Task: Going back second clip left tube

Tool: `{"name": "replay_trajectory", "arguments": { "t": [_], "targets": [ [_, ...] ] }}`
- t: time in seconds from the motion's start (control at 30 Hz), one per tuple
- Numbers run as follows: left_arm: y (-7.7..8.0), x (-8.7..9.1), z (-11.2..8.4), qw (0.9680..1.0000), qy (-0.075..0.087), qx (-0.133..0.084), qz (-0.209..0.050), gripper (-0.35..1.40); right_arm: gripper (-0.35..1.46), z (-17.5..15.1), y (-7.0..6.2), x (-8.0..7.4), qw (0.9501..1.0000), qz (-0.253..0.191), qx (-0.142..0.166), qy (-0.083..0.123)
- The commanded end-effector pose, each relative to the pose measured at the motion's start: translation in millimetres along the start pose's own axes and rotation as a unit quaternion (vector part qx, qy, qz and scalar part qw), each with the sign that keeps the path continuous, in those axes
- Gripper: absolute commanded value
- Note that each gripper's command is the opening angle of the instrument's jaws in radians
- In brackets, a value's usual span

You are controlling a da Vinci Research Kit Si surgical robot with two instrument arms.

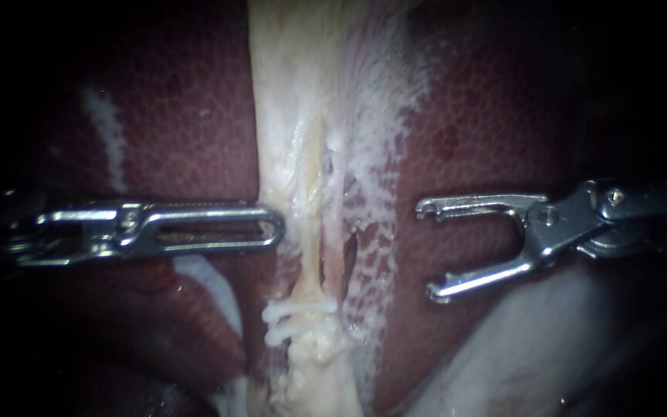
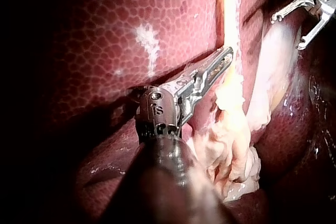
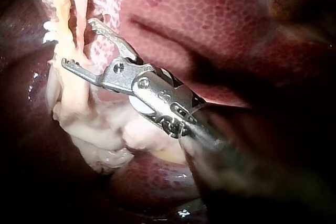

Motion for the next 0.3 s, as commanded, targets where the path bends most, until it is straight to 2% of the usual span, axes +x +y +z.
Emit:
{"name": "replay_trajectory", "arguments": {
  "t": [0.03,0.3],
  "targets": [
    [0.0,0.0,0.0,1.0,0.0,0.0,0.0,-0.35,0.6,0.0,0.0,0.0,1.0,0.0,0.0,0.0],
    [-0.2,0.0,-0.1,1.0,0.0,0.0,0.0,-0.35,0.6,0.0,0.0,0.0,1.0,0.0,0.0,0.0]
  ]
}}
